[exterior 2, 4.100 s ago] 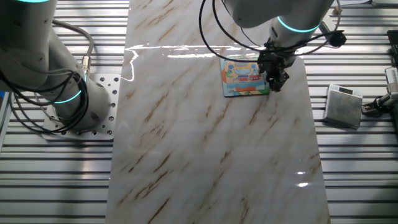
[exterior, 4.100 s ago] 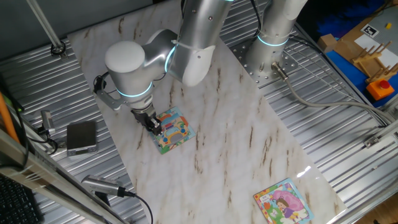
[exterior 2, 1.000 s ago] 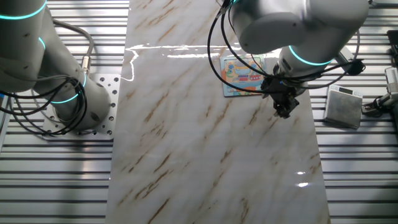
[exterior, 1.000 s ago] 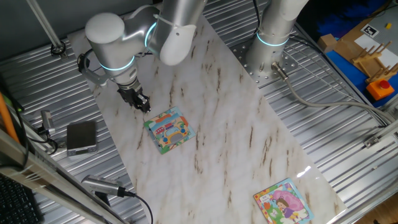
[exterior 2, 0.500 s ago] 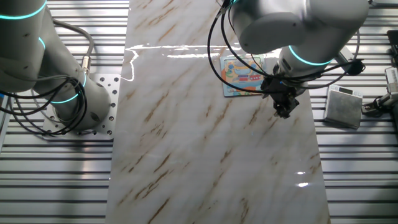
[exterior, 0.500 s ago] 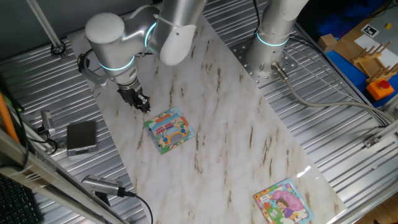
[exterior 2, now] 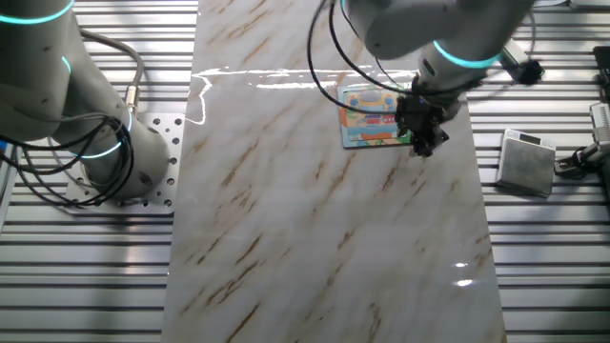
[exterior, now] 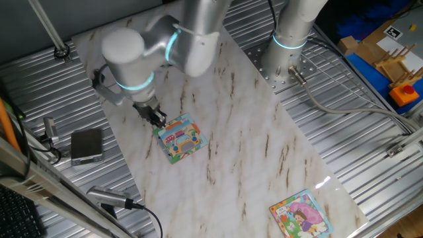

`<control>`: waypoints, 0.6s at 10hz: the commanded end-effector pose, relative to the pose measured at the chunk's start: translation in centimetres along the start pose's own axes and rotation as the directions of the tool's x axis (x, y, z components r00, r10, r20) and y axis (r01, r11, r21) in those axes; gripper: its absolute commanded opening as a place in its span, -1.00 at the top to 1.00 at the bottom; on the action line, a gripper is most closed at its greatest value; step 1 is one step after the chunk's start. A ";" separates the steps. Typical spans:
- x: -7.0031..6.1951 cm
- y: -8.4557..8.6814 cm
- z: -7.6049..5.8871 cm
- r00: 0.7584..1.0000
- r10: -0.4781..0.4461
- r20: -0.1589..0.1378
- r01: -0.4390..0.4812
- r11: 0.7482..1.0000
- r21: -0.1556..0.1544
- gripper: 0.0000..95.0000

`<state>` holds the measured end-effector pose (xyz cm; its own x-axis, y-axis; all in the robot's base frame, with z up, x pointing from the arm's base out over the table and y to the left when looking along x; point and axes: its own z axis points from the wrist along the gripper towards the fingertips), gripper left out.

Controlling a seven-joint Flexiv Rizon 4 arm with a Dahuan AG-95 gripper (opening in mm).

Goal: Assemble one piece of a puzzle

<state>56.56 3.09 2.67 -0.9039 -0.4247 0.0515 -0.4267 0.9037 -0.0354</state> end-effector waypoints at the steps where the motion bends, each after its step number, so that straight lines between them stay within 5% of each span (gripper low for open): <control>1: 0.2 -0.1 -0.2 1.000 0.010 -0.007 -0.010 1.000 0.006 0.20; 6: 0.9 -0.2 -0.9 1.000 0.022 -0.007 -0.022 1.000 0.006 0.20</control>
<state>55.89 2.50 3.64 -0.9127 -0.4048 0.0553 -0.4072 0.9123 -0.0427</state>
